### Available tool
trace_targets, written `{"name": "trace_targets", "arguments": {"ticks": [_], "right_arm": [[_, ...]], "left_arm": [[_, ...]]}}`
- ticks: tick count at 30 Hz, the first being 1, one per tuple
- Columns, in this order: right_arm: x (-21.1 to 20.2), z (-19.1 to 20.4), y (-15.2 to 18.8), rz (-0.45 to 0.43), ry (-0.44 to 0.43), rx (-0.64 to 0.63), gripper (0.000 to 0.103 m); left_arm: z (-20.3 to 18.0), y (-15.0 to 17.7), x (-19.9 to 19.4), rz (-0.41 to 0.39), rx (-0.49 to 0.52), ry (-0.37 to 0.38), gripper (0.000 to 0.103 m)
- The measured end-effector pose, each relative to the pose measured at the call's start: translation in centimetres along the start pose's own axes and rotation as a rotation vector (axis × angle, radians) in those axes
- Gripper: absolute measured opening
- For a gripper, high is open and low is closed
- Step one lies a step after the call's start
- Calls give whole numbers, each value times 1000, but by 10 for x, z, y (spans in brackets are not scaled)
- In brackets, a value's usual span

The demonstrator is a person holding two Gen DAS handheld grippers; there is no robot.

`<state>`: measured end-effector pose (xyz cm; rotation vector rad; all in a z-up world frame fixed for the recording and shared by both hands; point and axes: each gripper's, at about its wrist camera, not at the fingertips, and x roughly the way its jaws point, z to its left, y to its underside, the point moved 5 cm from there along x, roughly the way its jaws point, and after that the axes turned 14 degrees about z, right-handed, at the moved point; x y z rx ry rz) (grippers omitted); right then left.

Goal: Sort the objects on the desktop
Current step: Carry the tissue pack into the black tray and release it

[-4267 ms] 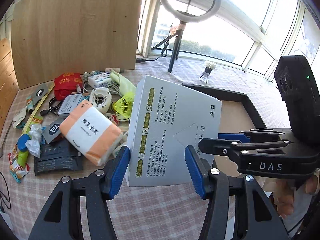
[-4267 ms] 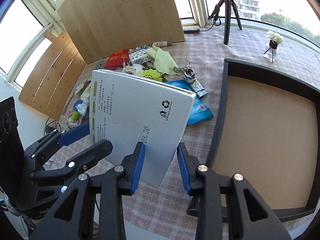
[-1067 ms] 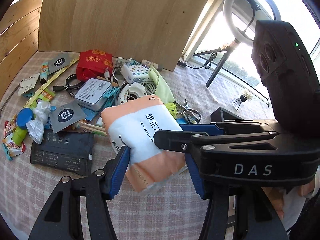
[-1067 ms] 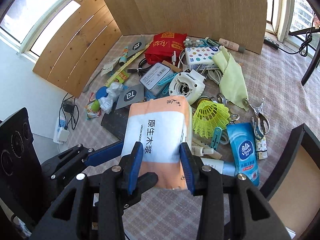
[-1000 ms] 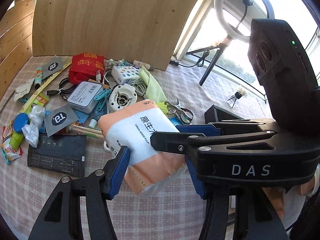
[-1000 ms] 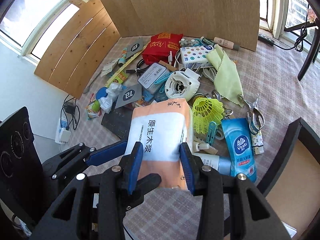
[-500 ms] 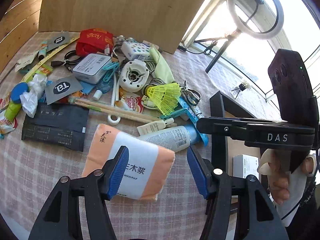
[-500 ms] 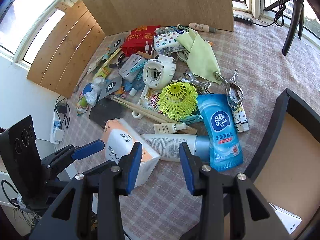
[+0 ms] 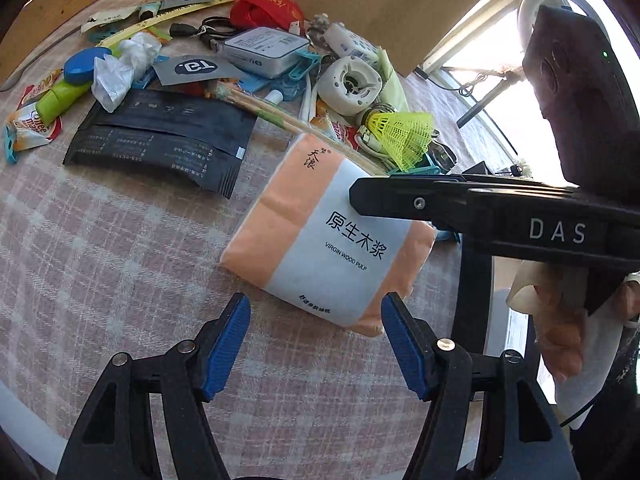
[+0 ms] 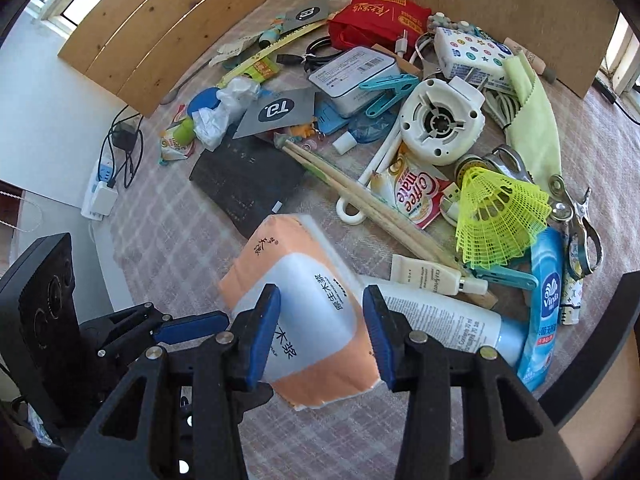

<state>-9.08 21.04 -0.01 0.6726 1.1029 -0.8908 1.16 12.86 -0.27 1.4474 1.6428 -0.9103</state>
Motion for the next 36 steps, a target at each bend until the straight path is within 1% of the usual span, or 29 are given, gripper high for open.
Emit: {"name": "trace_targets", "arguments": {"ticks": [2, 4, 6, 9, 13, 16, 21, 26, 30, 36], "right_arm": [[7, 0, 1, 19, -21, 0, 50], [9, -1, 3, 21, -24, 8, 51], [8, -3, 4, 17, -36, 31, 53], [1, -8, 8, 9, -83, 65, 53], [-17, -11, 15, -34, -101, 85, 53], [-34, -15, 21, -73, -98, 107, 53], [-65, -36, 36, -135, -69, 155, 53], [-89, -72, 64, -191, -51, 237, 53], [-105, -105, 95, -226, -46, 323, 53], [-131, -155, 150, -276, -24, 450, 53]], "left_arm": [[-2, -4, 9, 13, -3, 27, 67], [-6, -8, 16, 19, -3, 48, 71], [-8, -12, 16, 6, 0, 55, 72], [-14, -17, 6, -20, 15, 42, 72], [-28, -25, -10, -48, 66, 9, 72], [-42, -32, -18, -60, 102, 0, 72], [-82, -48, -22, -68, 192, -7, 72], [-129, -58, -12, -50, 294, -1, 72], [-173, -57, 2, -17, 387, 7, 72], [-247, -50, 29, 35, 533, 13, 72]]}}
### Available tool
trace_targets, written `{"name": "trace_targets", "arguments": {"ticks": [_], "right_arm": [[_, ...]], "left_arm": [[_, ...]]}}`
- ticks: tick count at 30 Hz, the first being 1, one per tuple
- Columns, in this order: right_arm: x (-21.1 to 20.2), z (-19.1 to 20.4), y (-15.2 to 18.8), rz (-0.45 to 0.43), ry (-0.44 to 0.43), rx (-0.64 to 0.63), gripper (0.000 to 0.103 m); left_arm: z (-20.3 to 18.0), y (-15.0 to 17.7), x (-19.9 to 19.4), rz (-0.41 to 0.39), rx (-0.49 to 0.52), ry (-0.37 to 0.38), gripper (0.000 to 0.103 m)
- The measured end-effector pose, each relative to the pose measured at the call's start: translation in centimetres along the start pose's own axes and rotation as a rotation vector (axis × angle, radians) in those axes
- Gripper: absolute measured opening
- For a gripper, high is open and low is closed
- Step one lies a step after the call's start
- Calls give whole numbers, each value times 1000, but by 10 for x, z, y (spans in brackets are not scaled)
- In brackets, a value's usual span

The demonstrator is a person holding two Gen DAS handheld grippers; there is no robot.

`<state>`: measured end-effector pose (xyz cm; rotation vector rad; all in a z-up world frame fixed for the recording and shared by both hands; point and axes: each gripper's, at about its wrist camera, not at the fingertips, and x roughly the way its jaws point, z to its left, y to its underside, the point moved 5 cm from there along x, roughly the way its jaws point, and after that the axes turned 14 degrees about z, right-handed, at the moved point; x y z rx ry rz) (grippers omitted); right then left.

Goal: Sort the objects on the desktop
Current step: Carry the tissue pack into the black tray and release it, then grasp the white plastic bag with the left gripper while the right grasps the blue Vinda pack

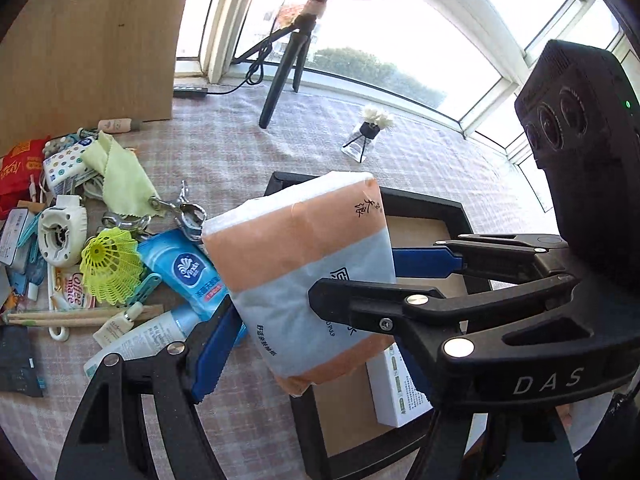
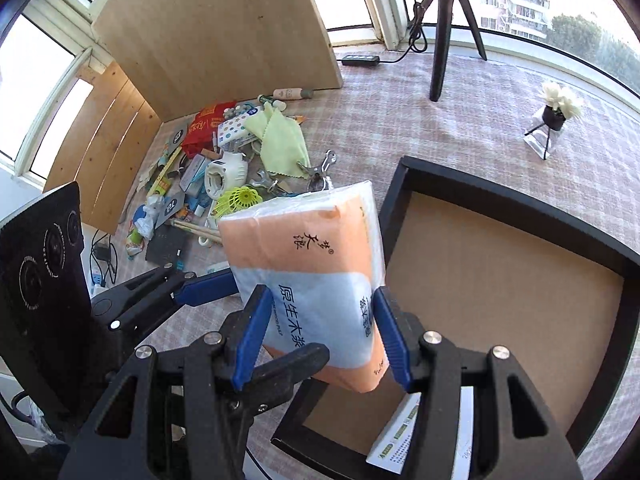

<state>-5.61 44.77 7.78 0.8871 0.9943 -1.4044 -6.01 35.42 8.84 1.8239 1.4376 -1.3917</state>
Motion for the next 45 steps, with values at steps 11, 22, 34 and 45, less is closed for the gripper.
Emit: {"name": "trace_targets", "arguments": {"ticks": [11, 22, 34, 45], "right_arm": [[-45, -66, 27, -85, 36, 136, 53], [-22, -24, 10, -58, 59, 27, 53], [43, 38, -34, 66, 68, -110, 52], [113, 60, -55, 203, 145, -176, 52]], "left_arm": [[-49, -11, 16, 28, 116, 10, 71], [18, 0, -3, -8, -12, -46, 71], [187, 47, -59, -63, -324, -182, 71], [300, 95, -95, -57, -510, -280, 71]]}}
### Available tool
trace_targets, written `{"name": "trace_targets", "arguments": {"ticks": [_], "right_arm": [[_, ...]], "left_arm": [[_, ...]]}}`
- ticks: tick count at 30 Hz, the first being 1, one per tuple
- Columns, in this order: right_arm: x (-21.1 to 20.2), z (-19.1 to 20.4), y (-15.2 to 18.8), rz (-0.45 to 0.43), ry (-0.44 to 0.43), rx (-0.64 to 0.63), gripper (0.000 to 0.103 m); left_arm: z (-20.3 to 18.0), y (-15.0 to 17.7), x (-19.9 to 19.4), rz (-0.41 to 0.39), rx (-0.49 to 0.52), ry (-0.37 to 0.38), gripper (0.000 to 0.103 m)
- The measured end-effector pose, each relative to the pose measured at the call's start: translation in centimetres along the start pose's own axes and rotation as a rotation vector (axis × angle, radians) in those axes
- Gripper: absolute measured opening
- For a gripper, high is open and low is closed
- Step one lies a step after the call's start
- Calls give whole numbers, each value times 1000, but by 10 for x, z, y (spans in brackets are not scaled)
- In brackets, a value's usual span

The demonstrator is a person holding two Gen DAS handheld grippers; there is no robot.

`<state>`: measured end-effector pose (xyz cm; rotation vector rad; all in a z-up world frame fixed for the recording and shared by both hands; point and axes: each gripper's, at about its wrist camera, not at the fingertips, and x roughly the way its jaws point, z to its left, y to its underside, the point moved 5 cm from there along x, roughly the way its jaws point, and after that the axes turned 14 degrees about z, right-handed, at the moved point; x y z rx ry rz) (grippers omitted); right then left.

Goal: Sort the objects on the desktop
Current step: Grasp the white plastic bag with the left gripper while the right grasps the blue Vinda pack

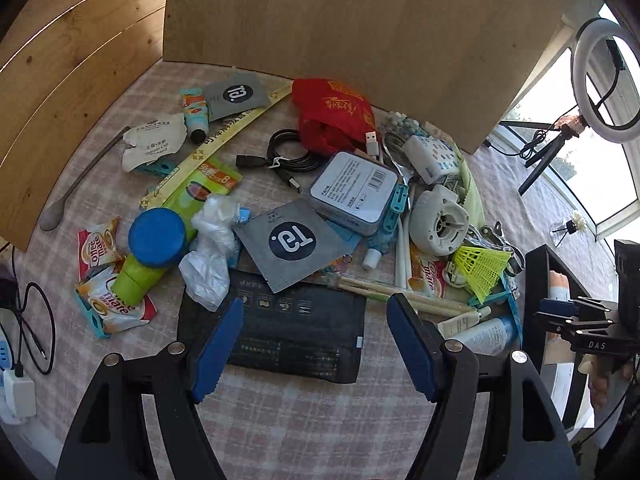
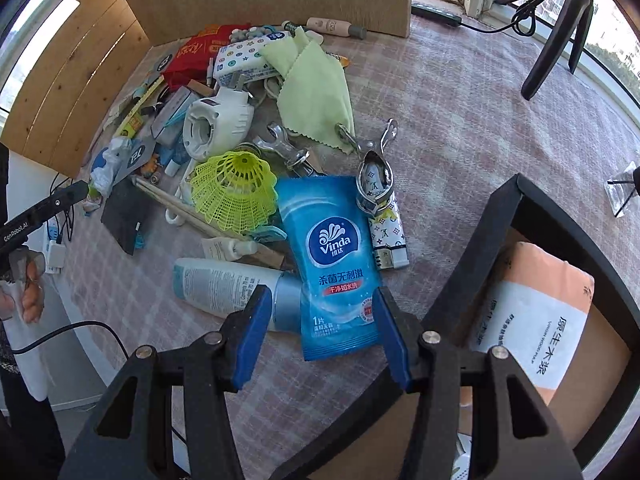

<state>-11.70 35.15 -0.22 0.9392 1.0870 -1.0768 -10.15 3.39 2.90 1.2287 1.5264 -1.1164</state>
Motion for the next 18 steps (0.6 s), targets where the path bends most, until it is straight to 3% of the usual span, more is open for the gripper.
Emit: {"name": "trace_targets", "arguments": {"ticks": [6, 16, 18], "right_arm": [[17, 6, -10, 32, 44, -4, 52], [25, -5, -15, 64, 48, 24, 36], [25, -6, -16, 64, 45, 26, 35]], "left_arm": [[29, -10, 8, 25, -22, -45, 71], [57, -36, 37, 79, -49, -123, 71], [60, -39, 41, 85, -60, -118, 67]]}}
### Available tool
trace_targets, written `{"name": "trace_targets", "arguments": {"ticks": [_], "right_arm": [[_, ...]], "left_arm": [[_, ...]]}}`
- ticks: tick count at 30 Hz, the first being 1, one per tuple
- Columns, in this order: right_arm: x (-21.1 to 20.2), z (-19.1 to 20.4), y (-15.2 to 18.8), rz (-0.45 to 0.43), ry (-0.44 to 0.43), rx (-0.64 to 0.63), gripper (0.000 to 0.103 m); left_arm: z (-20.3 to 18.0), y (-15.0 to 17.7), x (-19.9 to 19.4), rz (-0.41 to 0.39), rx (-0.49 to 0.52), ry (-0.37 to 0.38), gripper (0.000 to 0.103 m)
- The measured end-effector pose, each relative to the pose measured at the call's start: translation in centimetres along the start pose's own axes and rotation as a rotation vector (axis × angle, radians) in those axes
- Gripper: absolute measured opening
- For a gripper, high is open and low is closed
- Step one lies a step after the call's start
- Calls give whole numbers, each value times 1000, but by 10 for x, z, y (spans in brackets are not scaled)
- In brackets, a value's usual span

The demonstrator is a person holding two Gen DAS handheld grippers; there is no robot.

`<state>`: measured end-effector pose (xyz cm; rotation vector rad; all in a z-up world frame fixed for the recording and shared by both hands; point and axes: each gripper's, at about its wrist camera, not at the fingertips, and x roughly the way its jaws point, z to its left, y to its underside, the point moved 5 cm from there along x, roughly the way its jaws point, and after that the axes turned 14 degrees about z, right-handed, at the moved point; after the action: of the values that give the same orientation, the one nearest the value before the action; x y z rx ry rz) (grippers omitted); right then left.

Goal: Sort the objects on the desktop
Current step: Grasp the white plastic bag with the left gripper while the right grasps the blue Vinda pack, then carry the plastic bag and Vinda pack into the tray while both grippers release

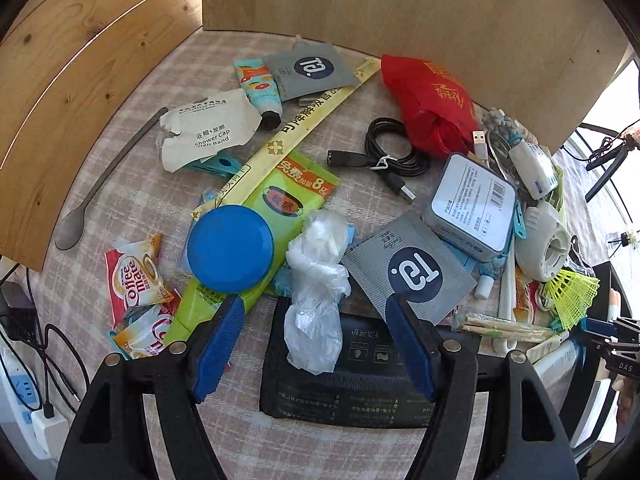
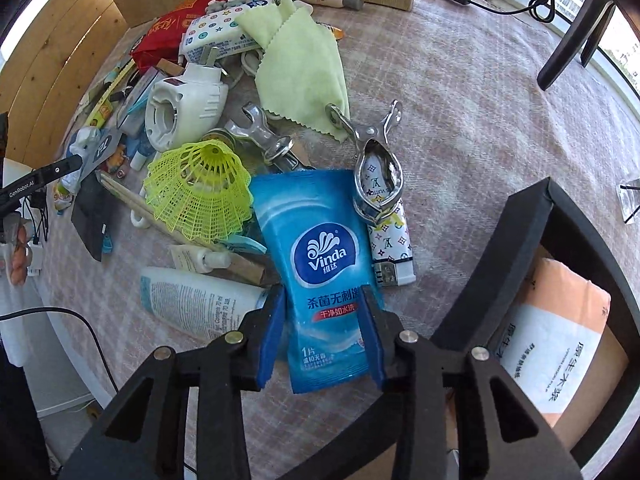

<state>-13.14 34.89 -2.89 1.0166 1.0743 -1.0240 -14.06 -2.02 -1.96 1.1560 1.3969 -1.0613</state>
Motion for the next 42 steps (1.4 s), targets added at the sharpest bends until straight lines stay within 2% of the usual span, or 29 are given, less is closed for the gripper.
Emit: {"name": "trace_targets", "arguments": {"ticks": [4, 8, 10, 12, 16, 22, 29, 32, 36, 42], "right_arm": [[-2, -1, -1, 2, -8, -1, 29], [-6, -4, -1, -1, -27, 5, 23], [-10, -6, 0, -9, -46, 17, 19], [-14, -10, 1, -14, -79, 28, 10], [-24, -16, 2, -29, -98, 41, 6], [-37, -26, 11, -54, -136, 54, 4], [-55, -34, 36, -99, -195, 54, 4], [-58, -25, 41, -121, -214, 78, 4], [-70, -42, 62, -165, -249, 128, 4], [-91, -73, 102, -237, -274, 207, 4]], "left_arm": [[2, -2, 6, 11, -3, 19, 54], [1, 0, 12, 23, 9, 25, 29], [2, 2, 14, 23, -1, 40, 25], [3, 3, 13, 17, -8, 56, 24], [3, 7, 8, 3, -4, 61, 23], [1, 14, -7, -38, 5, 73, 22], [-13, 26, -33, -74, 36, 94, 22], [-35, 34, -43, -88, 69, 111, 22], [-73, 52, -54, -95, 150, 138, 22], [-155, 82, -63, -89, 296, 212, 22]]}}
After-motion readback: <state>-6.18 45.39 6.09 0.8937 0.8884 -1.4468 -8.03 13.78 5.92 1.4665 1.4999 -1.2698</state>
